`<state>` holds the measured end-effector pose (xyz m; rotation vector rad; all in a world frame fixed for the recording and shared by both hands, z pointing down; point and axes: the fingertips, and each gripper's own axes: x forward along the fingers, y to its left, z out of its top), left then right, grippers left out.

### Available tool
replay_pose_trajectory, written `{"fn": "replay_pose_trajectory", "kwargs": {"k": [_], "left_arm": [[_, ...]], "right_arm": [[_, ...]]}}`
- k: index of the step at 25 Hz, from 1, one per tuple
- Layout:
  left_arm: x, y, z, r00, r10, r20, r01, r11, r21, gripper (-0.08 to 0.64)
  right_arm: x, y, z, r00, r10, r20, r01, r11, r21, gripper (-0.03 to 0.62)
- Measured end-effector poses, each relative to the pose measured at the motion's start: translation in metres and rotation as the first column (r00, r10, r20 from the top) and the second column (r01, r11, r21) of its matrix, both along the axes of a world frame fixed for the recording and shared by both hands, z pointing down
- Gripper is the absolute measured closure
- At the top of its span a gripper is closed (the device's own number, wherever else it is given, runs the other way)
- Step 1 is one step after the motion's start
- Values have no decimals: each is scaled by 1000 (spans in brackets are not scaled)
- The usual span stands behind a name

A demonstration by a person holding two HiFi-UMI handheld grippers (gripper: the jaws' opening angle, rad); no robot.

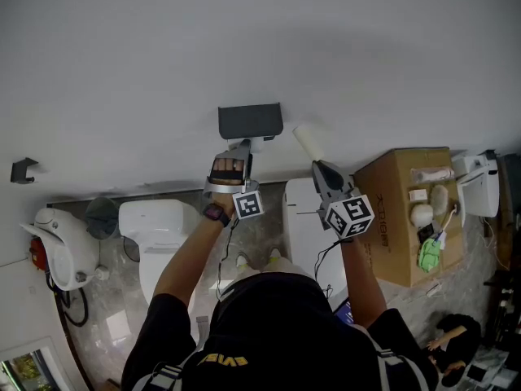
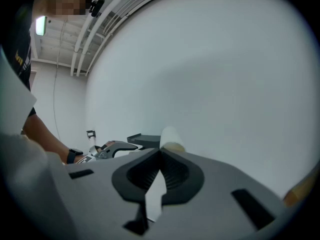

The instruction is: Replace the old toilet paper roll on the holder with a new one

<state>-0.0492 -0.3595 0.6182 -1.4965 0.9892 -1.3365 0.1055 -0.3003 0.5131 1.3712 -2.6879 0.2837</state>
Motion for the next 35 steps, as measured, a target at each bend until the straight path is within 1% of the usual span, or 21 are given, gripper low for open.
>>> {"fn": "replay_pose_trajectory", "kwargs": {"k": [4, 6, 9, 11, 12, 13, 14, 15, 17, 18, 22, 25, 28, 33, 35], "left_arm": [[0, 8, -10, 999, 6, -50, -6, 1000, 19, 251], [2, 11, -24, 993, 26, -114, -20, 999, 50, 274], [0, 17, -46, 972, 42, -230, -25, 997, 73, 325], [-5, 21, -60, 954, 40, -296, -17, 997, 80, 334], [-8, 23, -67, 942, 37, -334, -10, 996, 83, 334], [-11, 24, -75, 924, 30, -380, 2, 996, 85, 340], [-15, 26, -84, 900, 20, -436, 18, 996, 83, 349], [-20, 28, -93, 868, 9, -496, 35, 996, 80, 361], [-31, 32, -113, 795, -4, -606, 63, 995, 77, 394], [-37, 34, -123, 759, -3, -651, 70, 995, 77, 399], [-55, 53, -151, 624, 6, -781, 61, 997, 56, 404], [-74, 69, -163, 533, -5, -846, 76, 996, 42, 430], [-96, 86, -176, 455, -30, -890, 106, 994, 20, 479], [-130, 111, -190, 336, -34, -941, 179, 983, 28, 524], [-145, 120, -194, 278, -41, -960, 218, 976, 21, 536]], "right_arm": [[-3, 0, -2, 1000, -7, 0, 7, 1000, 6, 595], [-5, 0, -3, 1000, -10, -1, 10, 1000, 8, 595], [-8, 1, -5, 1000, -13, -3, 13, 1000, 13, 595], [-8, 1, -7, 1000, -12, -5, 12, 1000, 15, 595], [-8, 1, -8, 1000, -11, -5, 11, 1000, 17, 595], [-8, 1, -8, 1000, -10, -4, 10, 1000, 18, 595], [-8, 2, -9, 1000, -10, -3, 10, 1000, 20, 595], [-7, 3, -10, 1000, -10, -3, 10, 1000, 21, 595], [-8, 2, -14, 1000, -16, -3, 16, 999, 28, 595], [-9, 1, -16, 1000, -19, -2, 19, 999, 32, 595], [-6, 4, -23, 1000, -17, 13, 17, 999, 43, 595], [-3, 4, -31, 1000, -16, 25, 14, 998, 63, 595], [0, 5, -40, 999, -18, 35, 15, 997, 79, 595], [5, 12, -50, 1000, -10, 25, 7, 994, 105, 595], [9, 17, -54, 1000, 15, 25, -18, 994, 105, 595]]}}
